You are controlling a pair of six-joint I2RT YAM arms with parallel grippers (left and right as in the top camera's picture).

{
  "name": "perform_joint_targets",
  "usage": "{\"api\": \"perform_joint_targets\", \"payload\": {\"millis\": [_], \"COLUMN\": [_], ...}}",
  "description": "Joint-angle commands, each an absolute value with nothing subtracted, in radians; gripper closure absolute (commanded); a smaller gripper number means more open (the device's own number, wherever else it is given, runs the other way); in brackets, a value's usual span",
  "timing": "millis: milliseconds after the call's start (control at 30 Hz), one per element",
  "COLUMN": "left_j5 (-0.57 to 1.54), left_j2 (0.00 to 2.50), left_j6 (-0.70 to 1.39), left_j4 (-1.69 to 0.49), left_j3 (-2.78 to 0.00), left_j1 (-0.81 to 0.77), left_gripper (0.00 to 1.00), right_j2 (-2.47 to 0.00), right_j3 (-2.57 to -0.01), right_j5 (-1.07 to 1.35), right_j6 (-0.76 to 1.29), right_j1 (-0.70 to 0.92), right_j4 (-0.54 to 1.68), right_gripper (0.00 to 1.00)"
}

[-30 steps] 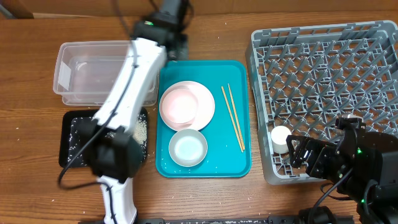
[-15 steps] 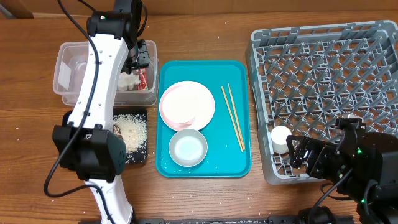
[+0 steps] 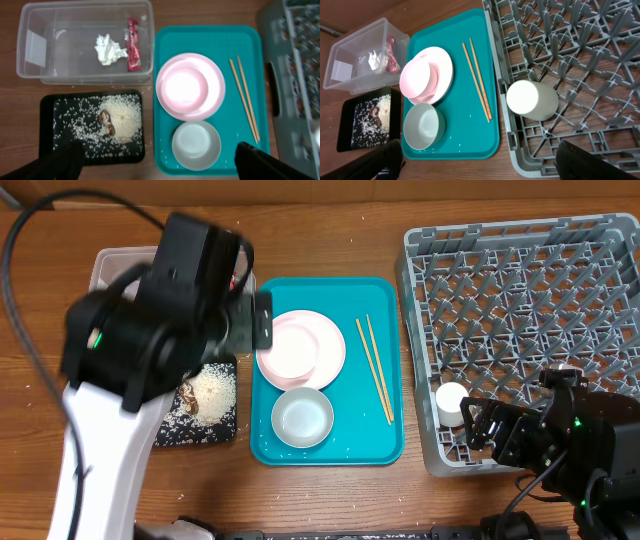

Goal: Sort waste into correct bins and load items into the dishwasher
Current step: 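Drop the tissue into the clear plastic bin with the left gripper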

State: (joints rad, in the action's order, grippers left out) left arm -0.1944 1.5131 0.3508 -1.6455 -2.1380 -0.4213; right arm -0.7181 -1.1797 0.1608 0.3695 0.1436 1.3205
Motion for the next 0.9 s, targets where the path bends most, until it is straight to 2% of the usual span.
{"api": "perform_joint_targets", "payload": {"millis": [0, 100, 400, 667, 867], "left_j5": [-0.119, -0.049, -0.121, -0.137, -0.109], "left_j2": [1.495, 1.49, 1.491, 1.277, 1.009], "left_j6": [0.337, 0.337, 0.234, 0.069, 0.066], "left_j4": [-1.671, -1.672, -1.665, -1.303, -1.105], "left_j3": [-2.144, -2.144, -2.135, -1.94, -1.616], "left_j1": [-0.472, -0.499, -0.5, -0.482, -0.345], "left_gripper": [0.0, 0.0, 0.0, 0.0, 0.0], "right_j2": [-0.715, -0.715, -0.715, -0.715, -0.715], "right_j3": [-1.192, -1.192, -1.192, -1.192, -1.192], "right_j5": [0.166, 0.166, 0.166, 0.166, 0.166], "right_j6": [0.367, 0.367, 0.367, 0.367, 0.367], "right_j1": [0.14, 0.14, 0.14, 0.14, 0.14], "right_j4": [1.316, 1.316, 1.316, 1.316, 1.316], "right_gripper": [0.0, 0.0, 0.0, 0.0, 0.0]}}
